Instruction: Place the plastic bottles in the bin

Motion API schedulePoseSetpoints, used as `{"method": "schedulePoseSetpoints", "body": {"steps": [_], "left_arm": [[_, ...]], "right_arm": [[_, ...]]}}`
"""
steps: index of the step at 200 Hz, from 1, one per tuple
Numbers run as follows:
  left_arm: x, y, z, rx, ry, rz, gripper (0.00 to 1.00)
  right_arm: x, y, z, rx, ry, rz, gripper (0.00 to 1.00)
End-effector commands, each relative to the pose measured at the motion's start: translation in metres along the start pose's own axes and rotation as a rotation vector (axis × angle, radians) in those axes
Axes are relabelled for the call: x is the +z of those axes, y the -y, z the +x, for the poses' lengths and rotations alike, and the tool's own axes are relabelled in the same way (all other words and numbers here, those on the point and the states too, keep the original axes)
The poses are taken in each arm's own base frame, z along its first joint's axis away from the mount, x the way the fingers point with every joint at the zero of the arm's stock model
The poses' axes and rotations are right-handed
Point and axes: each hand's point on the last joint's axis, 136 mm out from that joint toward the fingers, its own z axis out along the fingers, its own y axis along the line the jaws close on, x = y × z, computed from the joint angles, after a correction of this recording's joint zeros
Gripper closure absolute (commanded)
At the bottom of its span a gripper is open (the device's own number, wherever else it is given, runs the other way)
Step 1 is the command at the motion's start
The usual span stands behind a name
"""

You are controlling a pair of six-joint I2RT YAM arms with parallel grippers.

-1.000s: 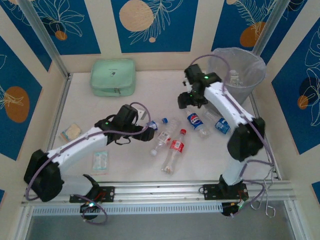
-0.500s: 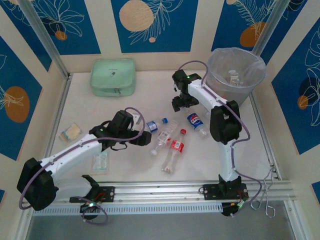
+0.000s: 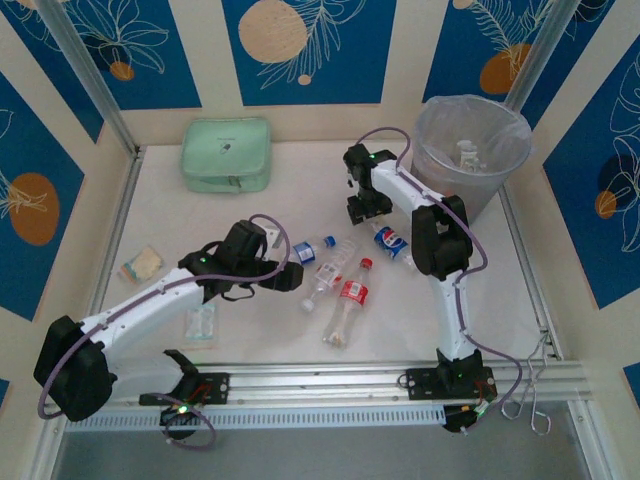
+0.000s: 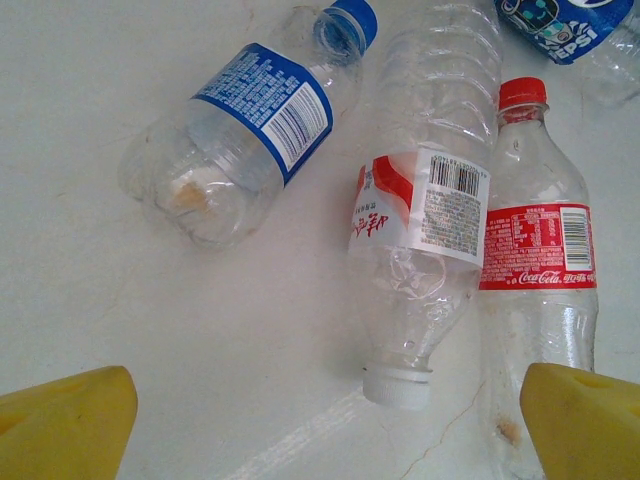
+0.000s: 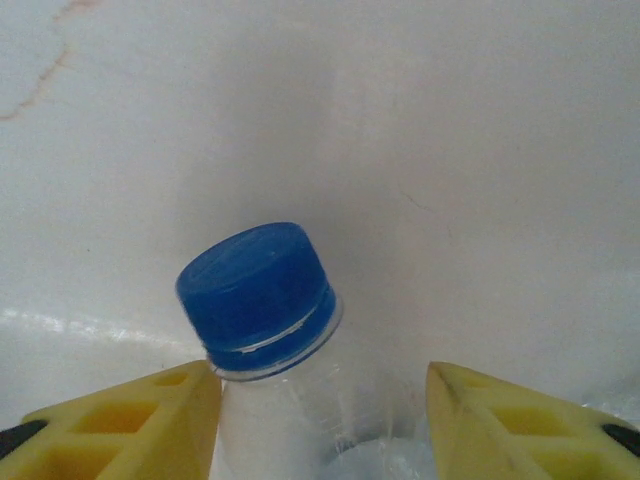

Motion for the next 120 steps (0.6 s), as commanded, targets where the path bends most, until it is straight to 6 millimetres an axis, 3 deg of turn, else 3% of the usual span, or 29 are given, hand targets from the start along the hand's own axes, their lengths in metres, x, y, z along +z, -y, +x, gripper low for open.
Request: {"method": "schedulePoseSetpoints", "body": {"steps": [1, 59, 79, 120], "left_arm": [[-0.002, 0.003, -0.006, -0.001, 0.023, 0.018, 0.02], [-0.002, 0.002, -0.010, -0.004, 0.037, 0.005, 0.02], [-0.002, 0.001, -0.010, -0.006, 0.037, 0.004, 0.02], [0.001, 0.001, -0.011, -0.013, 0.044, 0.006, 0.01]], "right_arm": [[-0.020, 0.000, -0.013, 0.010, 0.049, -0.027, 0.53], [-0.075, 0.002, -0.034, 0.007, 0.170, -0.057, 0.72], [-0.097, 0.001, -0.040, 0.014, 0.223, -0.080, 0.73], [-0.116, 0.008, -0.043, 0.036, 0.267, -0.108, 0.79]]}}
